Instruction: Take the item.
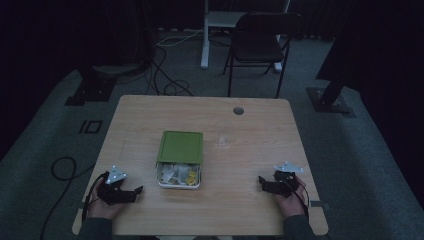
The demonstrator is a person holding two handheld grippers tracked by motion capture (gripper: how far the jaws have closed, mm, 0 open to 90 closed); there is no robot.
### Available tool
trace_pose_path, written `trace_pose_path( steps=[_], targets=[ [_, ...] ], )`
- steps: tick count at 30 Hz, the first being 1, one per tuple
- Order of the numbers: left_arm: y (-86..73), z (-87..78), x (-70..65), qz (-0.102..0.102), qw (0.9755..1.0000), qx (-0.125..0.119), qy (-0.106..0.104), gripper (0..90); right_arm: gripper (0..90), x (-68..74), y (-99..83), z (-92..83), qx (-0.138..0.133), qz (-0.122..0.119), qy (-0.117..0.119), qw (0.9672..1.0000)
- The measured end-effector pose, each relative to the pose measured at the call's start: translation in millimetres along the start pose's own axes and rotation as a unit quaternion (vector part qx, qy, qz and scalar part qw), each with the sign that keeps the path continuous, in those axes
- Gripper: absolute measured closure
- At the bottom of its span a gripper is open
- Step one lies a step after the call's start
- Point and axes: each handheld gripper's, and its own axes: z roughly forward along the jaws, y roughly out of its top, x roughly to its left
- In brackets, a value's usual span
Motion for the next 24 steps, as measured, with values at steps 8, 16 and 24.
trace_pose_path(
  steps=[8,16,24],
  targets=[
    [-0.6,-0.8,-0.7,0.002,1.0000,-0.004,-0.002,15.1,13.5,1.6,-1.6,-1.6,0.003,-0.007,0.006,1.0000],
    [-0.7,-0.9,-0.8,0.001,1.0000,-0.004,-0.002,15.2,14.3,1.4,-2.0,-2.0,0.002,-0.007,0.008,0.9999],
    [-0.7,-0.9,-0.7,0.001,1.0000,-0.004,-0.002,15.2,21.2,2.6,-0.9,-4.1,0.007,-0.009,0.009,0.9999]
  ],
)
